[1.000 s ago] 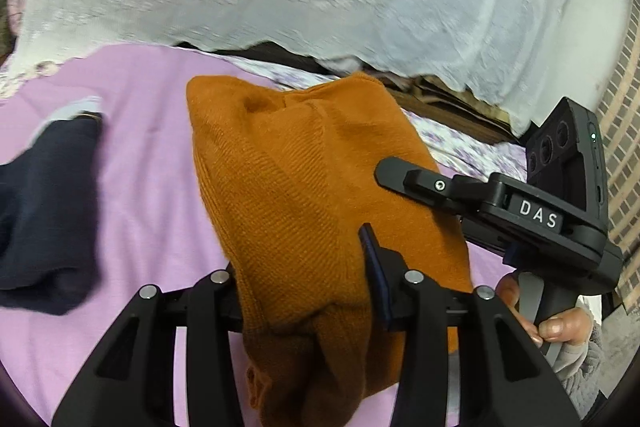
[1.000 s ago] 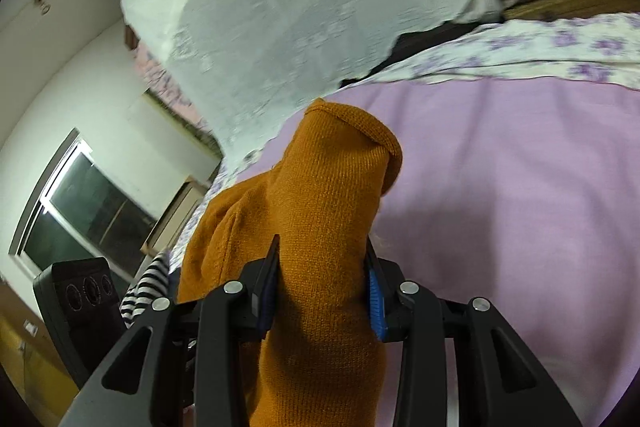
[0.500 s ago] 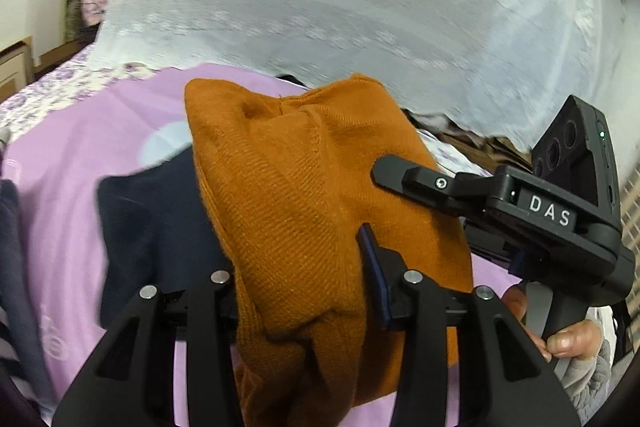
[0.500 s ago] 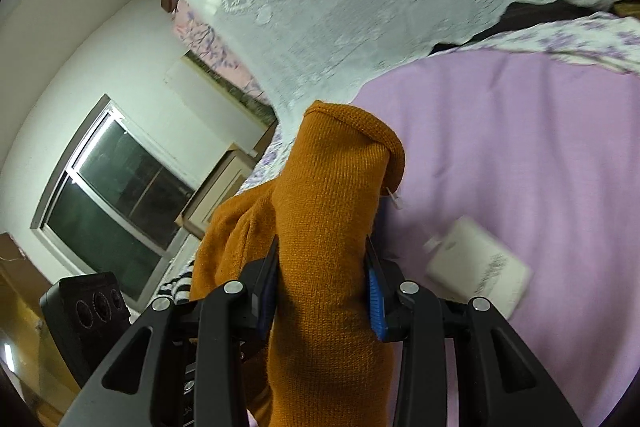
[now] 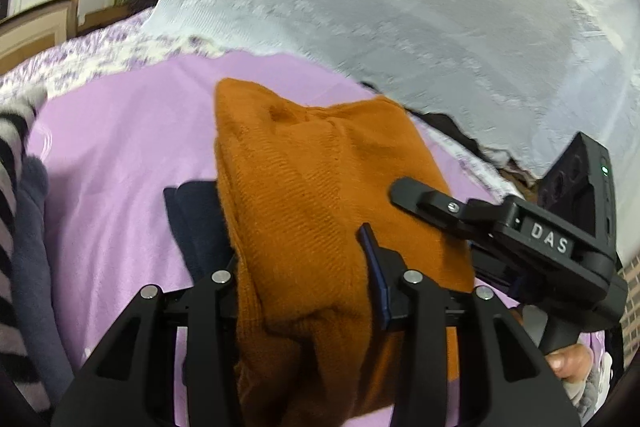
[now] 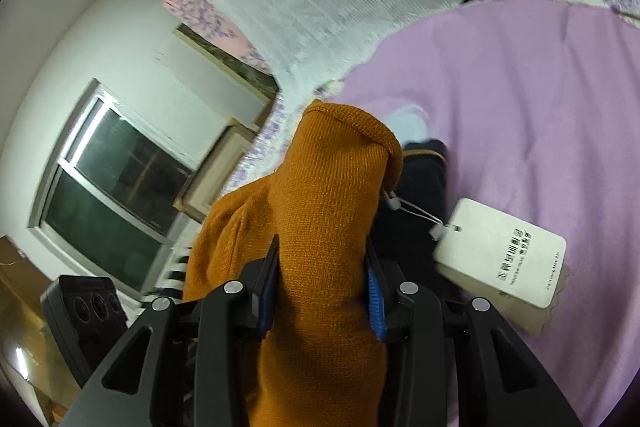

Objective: Fold small clothes

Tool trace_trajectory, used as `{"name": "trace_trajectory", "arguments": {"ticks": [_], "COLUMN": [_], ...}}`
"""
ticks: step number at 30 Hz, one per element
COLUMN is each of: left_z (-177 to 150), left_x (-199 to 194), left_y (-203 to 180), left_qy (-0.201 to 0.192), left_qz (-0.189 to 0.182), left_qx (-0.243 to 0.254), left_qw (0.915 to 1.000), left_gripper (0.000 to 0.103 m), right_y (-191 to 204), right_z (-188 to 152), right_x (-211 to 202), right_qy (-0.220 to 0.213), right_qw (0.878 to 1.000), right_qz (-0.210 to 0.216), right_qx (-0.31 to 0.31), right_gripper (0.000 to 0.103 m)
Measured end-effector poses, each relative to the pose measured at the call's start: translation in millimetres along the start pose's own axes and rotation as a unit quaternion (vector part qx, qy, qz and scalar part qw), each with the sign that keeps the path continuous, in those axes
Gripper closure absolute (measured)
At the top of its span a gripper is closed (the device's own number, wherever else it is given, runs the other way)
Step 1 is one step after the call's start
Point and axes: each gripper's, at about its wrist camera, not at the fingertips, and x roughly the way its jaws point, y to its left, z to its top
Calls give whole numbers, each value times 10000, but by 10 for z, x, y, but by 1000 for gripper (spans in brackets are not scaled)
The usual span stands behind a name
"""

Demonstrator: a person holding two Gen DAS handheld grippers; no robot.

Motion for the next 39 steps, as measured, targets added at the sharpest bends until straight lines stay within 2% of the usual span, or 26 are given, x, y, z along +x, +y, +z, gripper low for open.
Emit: {"name": "trace_trajectory", "arguments": {"ticks": [3,7,10,14,19,22,24,32,35,39], "left_z": [-57,-105,-120,-140,-269,-374,-470,-908,-1050,-1190], "left_x": [160,216,271,212,-41,-186,-287,-719,-861,-1028], "left_y": [103,64,110,136,-41,-103,-143,-308,-349,-402], "left_qy": [177,107,90,-2,-344,-429,-509,-801,-890,-1047], "left_qz": [10,521,676,650,1042,1138,1325,1865,1949,1995], "left_qx": [-125,108,71,-45,262,235,254,357,398,374], "left_qw": [9998,9985,9976,9979,9936,9923,9895,9785,9760,9736], "left_gripper": [53,30,21,19,17,17,16,8,5,5], "right_y": [-141,-207,-202,-149,-6,69,119,359,367,339], "right_z": [-57,-114,-119,-110,-204,-309,-385,-850,-1088,-1301], "right_x": [110,175,179,139,-147,-360,-501,-964,-1090,-1187], "right_qy": [2,-10,3,-2,-298,-517,-663,-1050,-1044,-1016], "right_qw": [9997,9995,9991,9992,9977,9954,9931,9765,9712,9669], "right_qz": [-216,-261,-348,-349,-463,-568,-674,-1298,-1474,-1660], "right_qx": [-73,-167,-233,-206,-383,-570,-698,-1364,-1557,-1649], "right_gripper": [63,61,61,60,59,59,59,58,52,51]}}
